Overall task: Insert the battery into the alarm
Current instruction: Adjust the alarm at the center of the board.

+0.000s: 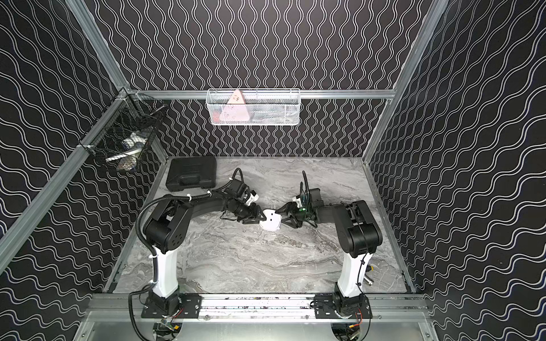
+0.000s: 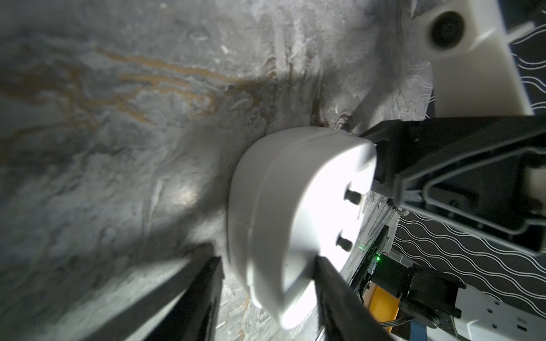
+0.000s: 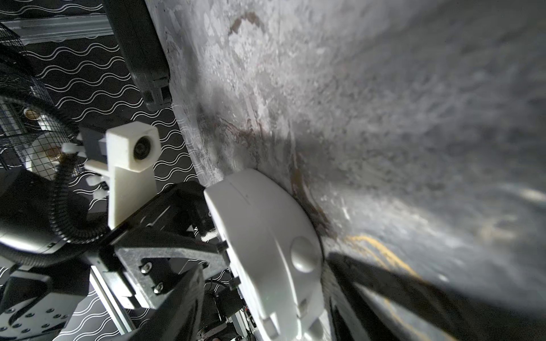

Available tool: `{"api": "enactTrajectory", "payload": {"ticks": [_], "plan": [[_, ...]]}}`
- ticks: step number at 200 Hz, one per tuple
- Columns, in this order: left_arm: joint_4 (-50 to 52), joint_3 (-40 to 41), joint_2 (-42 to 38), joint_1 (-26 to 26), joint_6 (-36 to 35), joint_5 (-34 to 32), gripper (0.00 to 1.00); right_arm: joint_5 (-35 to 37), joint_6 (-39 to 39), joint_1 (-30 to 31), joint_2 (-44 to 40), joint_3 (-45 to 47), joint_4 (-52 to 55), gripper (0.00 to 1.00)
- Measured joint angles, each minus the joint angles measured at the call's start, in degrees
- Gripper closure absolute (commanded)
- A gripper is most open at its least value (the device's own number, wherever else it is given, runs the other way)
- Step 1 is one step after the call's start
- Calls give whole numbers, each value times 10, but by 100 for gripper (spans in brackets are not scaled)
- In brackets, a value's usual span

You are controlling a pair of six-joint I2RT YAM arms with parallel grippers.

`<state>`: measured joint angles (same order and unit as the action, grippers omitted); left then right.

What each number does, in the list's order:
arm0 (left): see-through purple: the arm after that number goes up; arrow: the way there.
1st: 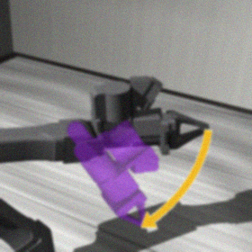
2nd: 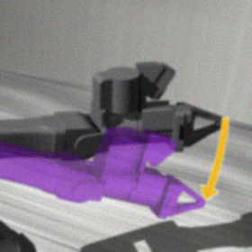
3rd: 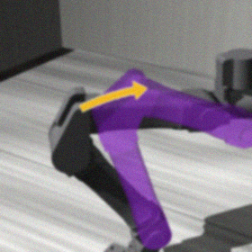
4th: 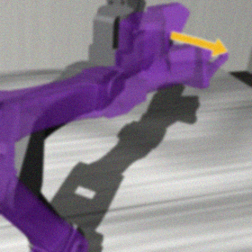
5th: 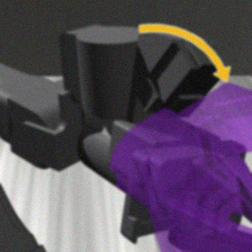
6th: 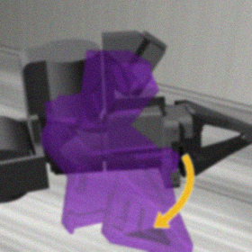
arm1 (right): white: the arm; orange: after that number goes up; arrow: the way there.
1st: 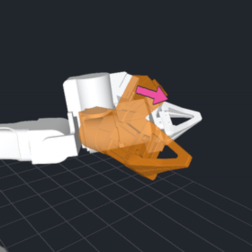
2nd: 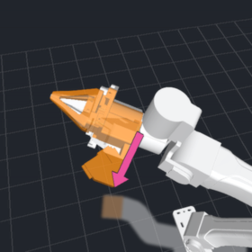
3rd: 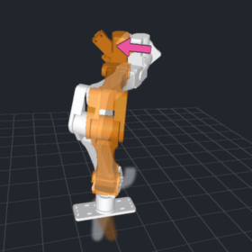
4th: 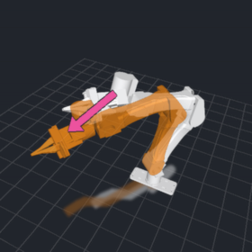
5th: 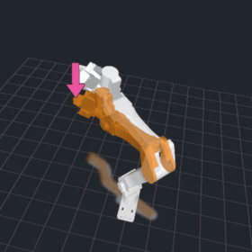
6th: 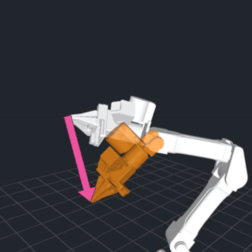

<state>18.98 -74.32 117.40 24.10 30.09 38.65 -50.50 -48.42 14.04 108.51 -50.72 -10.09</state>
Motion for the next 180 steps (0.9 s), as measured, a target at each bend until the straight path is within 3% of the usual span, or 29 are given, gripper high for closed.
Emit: {"api": "enactTrajectory", "payload": {"ticks": [23,63,83,128,180], "plan": [[0,2,-9,-1,0,-14,30,22,36,-2,-45,-9,45,32],[-1,29,-54,-23,20,-61,11,124,167,-3,-120,-43,145,19],[-19,57,-88,-38,45,-69,2,185,255,16,-144,-67,193,0],[-71,135,-129,-88,97,-59,1,314,496,130,-159,-104,239,1],[-96,177,-151,-117,110,-38,1,325,701,163,-102,-142,288,1]]}}
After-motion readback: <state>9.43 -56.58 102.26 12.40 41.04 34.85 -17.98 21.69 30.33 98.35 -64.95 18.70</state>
